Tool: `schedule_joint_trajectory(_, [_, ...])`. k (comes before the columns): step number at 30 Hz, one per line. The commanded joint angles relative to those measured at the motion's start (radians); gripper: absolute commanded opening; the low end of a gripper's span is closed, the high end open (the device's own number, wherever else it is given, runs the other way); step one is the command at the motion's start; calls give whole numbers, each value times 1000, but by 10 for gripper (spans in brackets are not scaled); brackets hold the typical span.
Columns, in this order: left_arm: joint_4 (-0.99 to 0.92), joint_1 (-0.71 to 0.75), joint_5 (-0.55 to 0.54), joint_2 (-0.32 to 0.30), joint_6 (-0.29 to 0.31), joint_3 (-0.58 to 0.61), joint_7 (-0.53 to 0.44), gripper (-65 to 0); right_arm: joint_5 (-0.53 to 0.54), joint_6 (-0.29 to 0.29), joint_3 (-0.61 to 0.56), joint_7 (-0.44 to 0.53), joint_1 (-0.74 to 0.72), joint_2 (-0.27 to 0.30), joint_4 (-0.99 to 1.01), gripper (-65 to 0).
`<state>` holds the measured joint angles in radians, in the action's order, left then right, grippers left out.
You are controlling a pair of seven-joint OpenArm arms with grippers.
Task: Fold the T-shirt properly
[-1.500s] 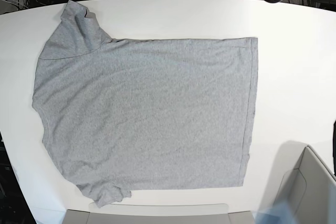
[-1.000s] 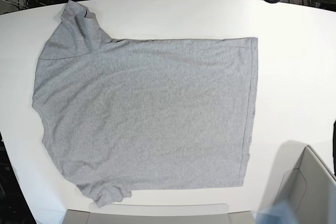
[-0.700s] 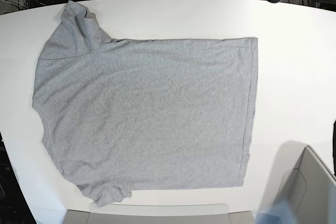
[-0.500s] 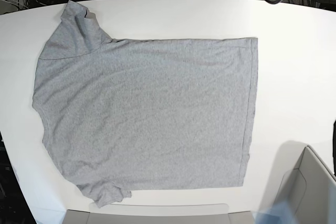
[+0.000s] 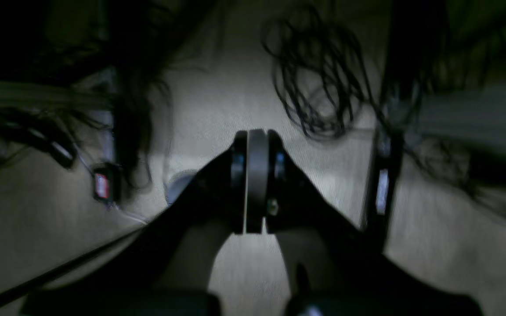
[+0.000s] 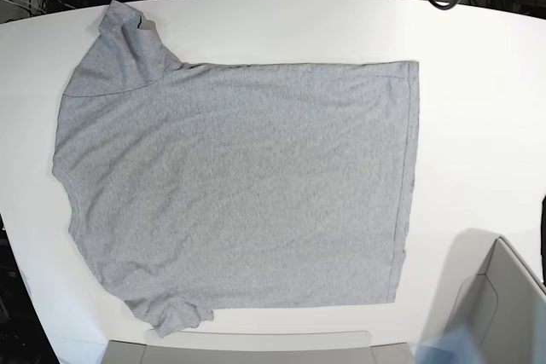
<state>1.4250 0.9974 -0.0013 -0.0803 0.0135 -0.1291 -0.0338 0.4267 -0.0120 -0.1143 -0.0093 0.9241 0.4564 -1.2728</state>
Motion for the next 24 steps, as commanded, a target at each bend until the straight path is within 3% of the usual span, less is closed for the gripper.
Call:
schedule_joint_trajectory(1, [64,59,-1,4,-1,-10,-13,-650,5,8,24,7,42,3,-52,-646])
schedule_joint_trajectory(9, [458,226,-1,12,-1,-13,-12,-650,5,8,272,1,195,-74,-466,-645])
schedule_joint_trajectory(15, [523,228,1,7,-1,-13,-5,-650,7,8,388,-1,229,-110,-646,-639])
schedule_joint_trajectory(20, [541,179,1,6,-1,-13,94,-650,14,4,445,-1,226,-110,-710,-554])
schedule_joint_trajectory(24, [580,170,2,0,-1,-11,137,-650,119,7,492,-74,223,-110,-770,-504])
